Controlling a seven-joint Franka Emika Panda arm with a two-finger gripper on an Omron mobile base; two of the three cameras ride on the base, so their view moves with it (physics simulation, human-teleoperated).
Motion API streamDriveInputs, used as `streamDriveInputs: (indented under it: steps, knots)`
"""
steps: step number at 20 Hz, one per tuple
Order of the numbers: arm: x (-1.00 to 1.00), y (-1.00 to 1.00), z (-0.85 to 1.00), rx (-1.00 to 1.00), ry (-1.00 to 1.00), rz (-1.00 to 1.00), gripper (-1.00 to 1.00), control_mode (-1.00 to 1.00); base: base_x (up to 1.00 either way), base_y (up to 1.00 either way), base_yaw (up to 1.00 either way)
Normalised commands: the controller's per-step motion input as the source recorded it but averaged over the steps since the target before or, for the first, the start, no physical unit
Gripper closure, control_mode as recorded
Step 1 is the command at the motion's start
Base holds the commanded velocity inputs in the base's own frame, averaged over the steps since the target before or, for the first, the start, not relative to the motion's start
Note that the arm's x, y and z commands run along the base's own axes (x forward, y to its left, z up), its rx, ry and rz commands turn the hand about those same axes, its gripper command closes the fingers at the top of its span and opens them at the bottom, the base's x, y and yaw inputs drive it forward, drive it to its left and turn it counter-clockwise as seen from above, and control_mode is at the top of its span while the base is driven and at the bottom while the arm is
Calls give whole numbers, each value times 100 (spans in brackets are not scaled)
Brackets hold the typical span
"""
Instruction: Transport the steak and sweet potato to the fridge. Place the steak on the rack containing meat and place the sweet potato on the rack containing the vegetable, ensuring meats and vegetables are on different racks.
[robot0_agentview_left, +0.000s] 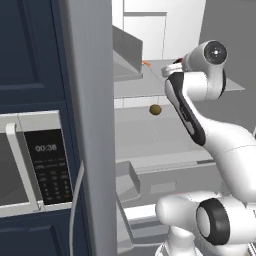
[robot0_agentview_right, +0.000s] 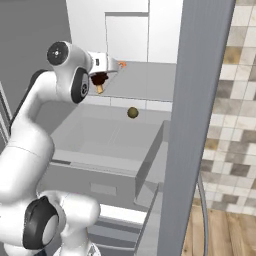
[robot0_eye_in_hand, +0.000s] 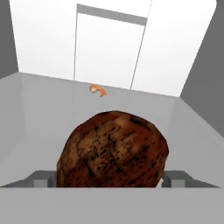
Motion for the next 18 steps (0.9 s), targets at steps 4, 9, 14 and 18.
streamDriveInputs:
  steps: [4,9,14,18]
  knots:
    - [95,0,-10,0,2,0,100,-100,0,0,0]
    - [98,-2,-17,0,8,0,100,-100,0,0,0]
    - [97,-3,-35,0,10,0,100,-100,0,0,0]
    - [84,-1,-33,0,5,0,100,-100,0,0,0]
